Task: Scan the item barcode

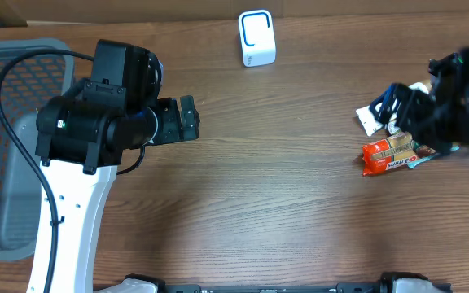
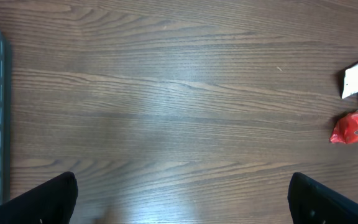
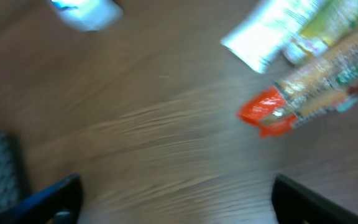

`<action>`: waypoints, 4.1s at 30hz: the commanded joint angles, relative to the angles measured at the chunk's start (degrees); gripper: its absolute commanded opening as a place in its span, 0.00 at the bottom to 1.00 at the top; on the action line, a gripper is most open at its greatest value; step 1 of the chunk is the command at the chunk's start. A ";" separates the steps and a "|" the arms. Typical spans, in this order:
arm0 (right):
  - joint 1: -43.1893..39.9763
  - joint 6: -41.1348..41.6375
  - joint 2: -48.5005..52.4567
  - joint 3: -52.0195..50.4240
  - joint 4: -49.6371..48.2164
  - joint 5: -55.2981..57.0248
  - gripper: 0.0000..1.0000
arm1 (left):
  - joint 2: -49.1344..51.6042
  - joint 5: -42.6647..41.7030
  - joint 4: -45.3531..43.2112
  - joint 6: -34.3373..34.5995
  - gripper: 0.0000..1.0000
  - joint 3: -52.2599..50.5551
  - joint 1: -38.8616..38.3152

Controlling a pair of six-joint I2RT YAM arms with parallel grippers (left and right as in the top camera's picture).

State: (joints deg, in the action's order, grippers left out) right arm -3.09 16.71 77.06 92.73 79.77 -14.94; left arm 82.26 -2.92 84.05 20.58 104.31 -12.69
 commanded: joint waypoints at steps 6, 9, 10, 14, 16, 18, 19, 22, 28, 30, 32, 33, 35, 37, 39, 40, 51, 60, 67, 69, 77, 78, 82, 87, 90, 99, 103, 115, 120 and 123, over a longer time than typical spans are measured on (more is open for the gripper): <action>3.13 -2.86 -18.88 1.60 0.74 -1.84 1.00 | 0.02 0.15 -0.04 -1.29 1.00 0.85 -0.09; 3.13 -2.84 -21.84 1.60 0.76 -1.84 1.00 | 0.02 0.15 -0.04 -1.29 1.00 0.85 -0.09; 3.13 -2.86 -22.58 1.60 0.76 -1.84 1.00 | 0.02 0.15 -0.04 -1.29 1.00 0.85 -0.09; 3.15 -3.96 -23.76 1.60 2.86 0.44 1.00 | 0.02 0.15 -0.04 -1.29 1.00 0.85 -0.09; 3.15 -3.93 -23.65 1.20 4.39 1.46 1.00 | 0.02 0.15 -0.04 -1.29 1.00 0.85 -0.09; 3.13 -3.96 -23.65 0.09 3.06 2.54 1.00 | 0.02 0.15 -0.04 -1.29 1.00 0.85 -0.09; 2.99 -4.39 -23.71 -0.87 1.46 3.19 1.00 | 0.02 0.15 -0.04 -1.29 1.00 0.85 -0.09; 2.99 -7.89 -26.10 -6.38 -7.78 3.76 1.00 | 0.02 0.15 -0.04 -1.29 1.00 0.85 -0.09; 3.04 -9.55 -40.35 -30.80 -34.03 3.80 1.00 | 0.02 0.15 -0.04 -1.29 1.00 0.85 -0.09; 3.04 -9.73 -45.48 -38.93 -41.64 3.98 1.00 | 0.02 0.15 -0.04 -1.29 0.99 0.85 -0.09; 3.04 -9.73 -50.40 -46.73 -48.37 3.98 1.00 | 0.02 0.15 -0.04 -1.29 1.00 0.85 -0.09; 3.04 -9.70 -52.54 -50.23 -51.23 3.96 1.00 | 0.02 0.15 -0.04 -1.29 1.00 0.85 -0.09; 3.04 -9.64 -56.57 -57.22 -56.94 3.91 1.00 | 0.02 0.15 -0.04 -1.29 1.00 0.85 -0.09; 3.10 -9.46 -60.11 -64.30 -63.06 3.41 1.00 | 0.02 0.15 -0.04 -1.29 1.00 0.85 -0.09; 3.10 -9.44 -62.34 -70.36 -68.76 2.60 1.00 | 0.02 0.15 -0.04 -1.29 1.00 0.85 -0.09; 3.10 -9.44 -63.01 -72.50 -70.77 2.32 1.00 | 0.02 0.15 -0.04 -1.29 1.00 0.85 -0.09; 7.78 -9.31 -70.69 -87.03 -79.52 2.93 1.00 | 0.02 0.15 -0.04 -1.29 1.00 0.85 -0.09; 10.34 -9.27 -75.89 -92.08 -79.28 2.84 1.00 | 0.02 0.15 -0.04 -1.29 1.00 0.85 -0.09; 10.54 -9.29 -76.94 -92.28 -76.26 2.89 1.00 | 0.02 0.15 -0.04 -1.29 1.00 0.85 -0.09; 10.54 -9.29 -76.94 -92.28 -76.26 2.86 1.00 | 0.02 0.15 -0.04 -1.29 1.00 0.85 -0.09; 10.54 -9.29 -76.89 -92.28 -76.26 2.86 1.00 | 0.02 0.15 -0.04 -1.29 1.00 0.85 -0.09; 10.54 -9.29 -76.89 -92.28 -76.26 2.89 1.00 | 0.02 0.15 -0.04 -1.29 1.00 0.85 -0.09; 10.54 -9.29 -76.89 -92.28 -76.26 2.89 1.00 | 0.02 0.15 -0.04 -1.29 0.99 0.85 -0.09; 10.54 -9.29 -76.89 -92.28 -76.26 2.89 1.00 | 0.02 0.15 -0.04 -1.29 1.00 0.85 -0.09; 10.54 -9.29 -76.89 -92.28 -76.24 2.89 1.00 | 0.02 0.15 -0.04 -1.29 1.00 0.85 -0.09; 10.54 -9.29 -76.89 -92.28 -76.26 2.89 1.00 | 0.02 0.17 -0.07 -1.27 1.00 0.85 -0.09; 10.54 -9.29 -76.89 -92.28 -76.26 2.89 1.00 | -0.68 0.15 -0.07 -1.27 1.00 0.85 -0.09; 10.54 -9.29 -76.89 -92.28 -76.26 2.89 1.00 | -14.93 0.96 -8.85 -1.31 0.99 -12.48 5.49; 10.54 -9.29 -76.89 -92.28 -76.26 2.89 1.00 | -29.70 -0.13 -32.61 -1.99 1.00 -35.41 8.68; 10.54 -9.29 -76.89 -92.28 -76.26 2.89 1.00 | -39.39 -0.81 -47.56 -4.17 0.99 -49.90 9.75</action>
State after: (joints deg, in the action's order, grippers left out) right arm 7.16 7.49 0.84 1.08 3.86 -12.60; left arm 50.54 -2.52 44.31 19.49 65.71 -4.08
